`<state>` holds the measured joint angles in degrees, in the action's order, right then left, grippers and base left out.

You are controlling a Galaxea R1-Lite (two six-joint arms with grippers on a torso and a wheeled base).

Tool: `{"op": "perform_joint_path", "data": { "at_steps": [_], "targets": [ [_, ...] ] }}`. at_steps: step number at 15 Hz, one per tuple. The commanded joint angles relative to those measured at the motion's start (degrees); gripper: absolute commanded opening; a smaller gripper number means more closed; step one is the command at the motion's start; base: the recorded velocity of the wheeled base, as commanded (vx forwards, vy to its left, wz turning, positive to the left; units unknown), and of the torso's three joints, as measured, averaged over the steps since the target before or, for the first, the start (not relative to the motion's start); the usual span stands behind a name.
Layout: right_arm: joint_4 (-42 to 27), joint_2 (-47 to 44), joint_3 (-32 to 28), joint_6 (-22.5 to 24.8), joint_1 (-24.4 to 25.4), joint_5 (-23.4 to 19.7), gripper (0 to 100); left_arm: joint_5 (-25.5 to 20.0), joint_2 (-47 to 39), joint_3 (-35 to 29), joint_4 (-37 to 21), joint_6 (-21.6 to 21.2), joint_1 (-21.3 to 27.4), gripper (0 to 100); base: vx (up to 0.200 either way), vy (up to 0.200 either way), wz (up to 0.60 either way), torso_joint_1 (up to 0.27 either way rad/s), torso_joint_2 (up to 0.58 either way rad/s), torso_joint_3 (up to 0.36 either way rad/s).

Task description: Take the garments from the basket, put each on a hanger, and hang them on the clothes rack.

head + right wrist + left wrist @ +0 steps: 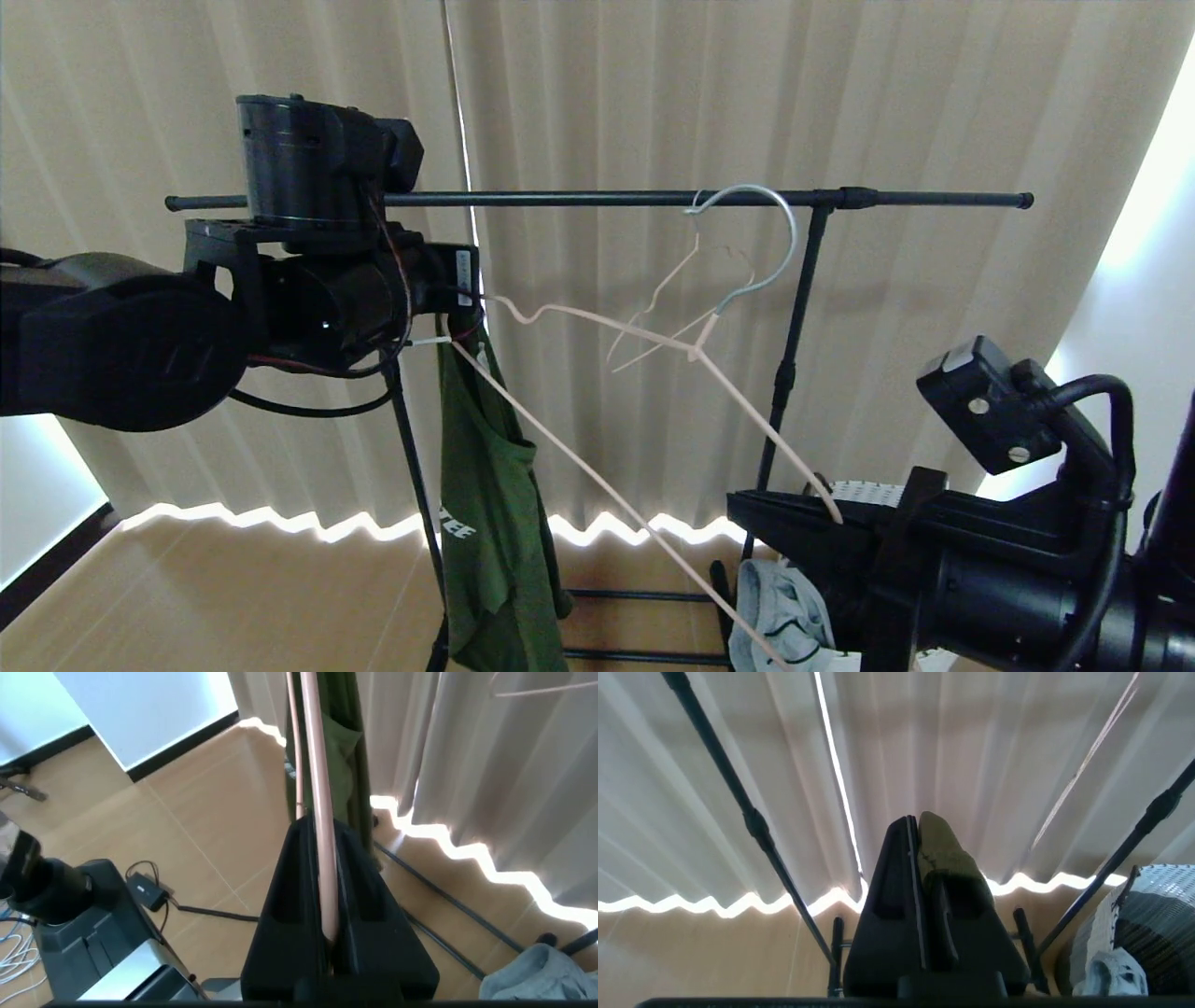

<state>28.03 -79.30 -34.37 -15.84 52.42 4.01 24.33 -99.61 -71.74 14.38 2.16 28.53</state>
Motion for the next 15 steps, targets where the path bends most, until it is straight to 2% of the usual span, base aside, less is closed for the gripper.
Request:
{"op": "perform_joint_path", "data": {
  "at_steps": [1,4,10,15],
  "targets": [
    [1.15,-3.76,-1.41,-0.07,-0.39,0.12,0,0.45,0.91,0.2,0.03,0.48,1.01,0,0.0,0.0,0.0,0.0,0.0,0.0],
    [5.81,-7.71,-2.55,0.1,-2.23,0.91,0,0.54,1.7,1.34,0.03,0.74,0.92,0,0.0,0.0,0.0,0.0,0.0,0.0],
    [5.55,-7.71,-1.93,-1.3,-3.2,2.23,0,0.45,1.87,2.75,0.03,0.65,-2.33,0,0.0,0.0,0.0,0.0,0.0,0.0],
    [5.81,-7.98,-2.2,-1.39,-3.2,2.23,0,0.54,2.14,4.07,0.03,0.65,-2.42,0,0.0,0.0,0.0,0.0,0.0,0.0]
  ]
}}
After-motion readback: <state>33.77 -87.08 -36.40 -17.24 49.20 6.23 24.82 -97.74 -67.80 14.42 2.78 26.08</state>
